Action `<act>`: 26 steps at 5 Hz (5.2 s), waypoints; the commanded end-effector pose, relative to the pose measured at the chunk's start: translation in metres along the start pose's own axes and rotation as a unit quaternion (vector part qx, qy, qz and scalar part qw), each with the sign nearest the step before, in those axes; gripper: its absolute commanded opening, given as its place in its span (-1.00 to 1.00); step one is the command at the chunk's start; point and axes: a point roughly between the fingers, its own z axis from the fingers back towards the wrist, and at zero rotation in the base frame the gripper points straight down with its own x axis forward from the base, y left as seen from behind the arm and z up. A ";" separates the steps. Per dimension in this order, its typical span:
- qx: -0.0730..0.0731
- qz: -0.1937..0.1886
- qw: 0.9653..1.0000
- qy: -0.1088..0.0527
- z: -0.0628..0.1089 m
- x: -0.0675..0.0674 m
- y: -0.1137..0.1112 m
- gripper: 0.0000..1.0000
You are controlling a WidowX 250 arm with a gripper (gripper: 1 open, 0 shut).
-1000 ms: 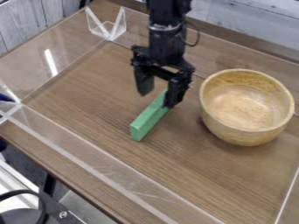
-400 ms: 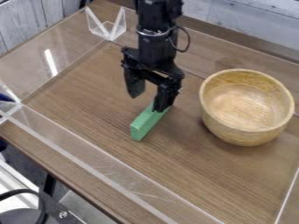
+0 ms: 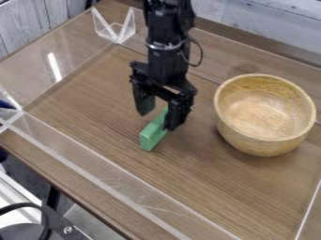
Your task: Put the green block in the brown bowl
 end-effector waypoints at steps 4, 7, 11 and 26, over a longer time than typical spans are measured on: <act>-0.011 0.030 0.997 -0.069 -0.012 0.011 0.007 1.00; -0.008 0.044 0.996 -0.079 -0.007 0.011 0.011 1.00; -0.066 0.056 0.994 -0.063 0.005 -0.006 0.000 -1.00; -0.092 -0.091 0.991 -0.016 0.027 0.058 -0.126 -1.00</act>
